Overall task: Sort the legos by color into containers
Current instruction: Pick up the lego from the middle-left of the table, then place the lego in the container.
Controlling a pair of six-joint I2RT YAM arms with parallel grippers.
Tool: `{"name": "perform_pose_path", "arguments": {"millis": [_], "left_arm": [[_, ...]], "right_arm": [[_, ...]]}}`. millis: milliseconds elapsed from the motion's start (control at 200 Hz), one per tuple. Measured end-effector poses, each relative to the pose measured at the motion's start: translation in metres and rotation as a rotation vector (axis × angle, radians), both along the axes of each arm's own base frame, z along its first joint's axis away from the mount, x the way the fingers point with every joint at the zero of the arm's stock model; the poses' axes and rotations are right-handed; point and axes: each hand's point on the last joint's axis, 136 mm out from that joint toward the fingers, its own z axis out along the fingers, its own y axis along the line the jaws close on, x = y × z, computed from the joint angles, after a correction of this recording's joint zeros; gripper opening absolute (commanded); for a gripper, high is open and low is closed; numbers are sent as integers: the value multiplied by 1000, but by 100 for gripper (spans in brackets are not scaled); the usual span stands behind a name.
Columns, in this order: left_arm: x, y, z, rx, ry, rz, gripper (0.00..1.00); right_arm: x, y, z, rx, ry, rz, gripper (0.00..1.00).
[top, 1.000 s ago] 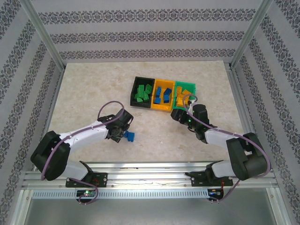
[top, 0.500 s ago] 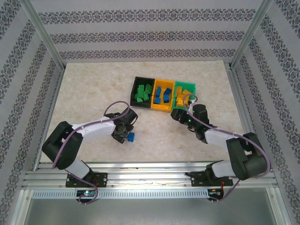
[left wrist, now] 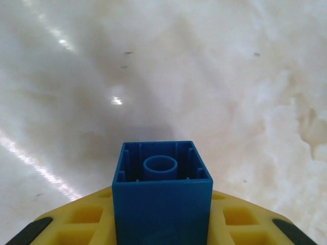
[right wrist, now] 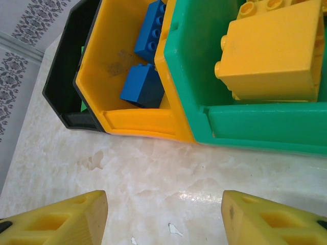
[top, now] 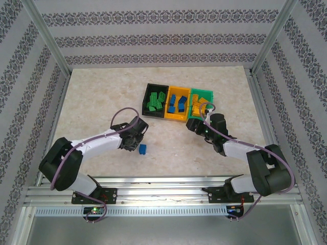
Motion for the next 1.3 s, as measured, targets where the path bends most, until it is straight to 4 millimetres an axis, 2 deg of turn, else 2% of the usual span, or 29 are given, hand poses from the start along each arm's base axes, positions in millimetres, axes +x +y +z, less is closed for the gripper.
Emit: {"name": "perform_pose_path", "arguments": {"millis": [125, 370, 500, 640, 739, 884, 1114, 1224, 1299], "left_arm": [[29, -27, 20, -3, -55, -129, 30], [94, -93, 70, -47, -222, -387, 30], [133, -135, 94, -60, -281, -516, 30], [166, -173, 108, -65, -315, -635, 32], [183, -190, 106, -40, -312, -701, 34], [203, -204, 91, 11, -286, -770, 35], [223, -206, 58, 78, -237, -818, 37], [227, -200, 45, 113, -215, -833, 43], [227, -195, 43, 138, -208, -841, 50]], "right_arm": [[0, 0, 0, 0, 0, 0, 61], [0, 0, 0, 0, 0, -1, 61], [1, -2, 0, 0, 0, -8, 61], [2, -4, 0, 0, 0, -14, 61], [2, -4, 0, -1, 0, -13, 61], [2, -5, 1, 0, -2, -14, 61], [2, -5, 4, 2, -11, -14, 61], [2, -5, 5, 3, -15, -14, 61], [1, -5, 5, 3, -15, -14, 61]]}}
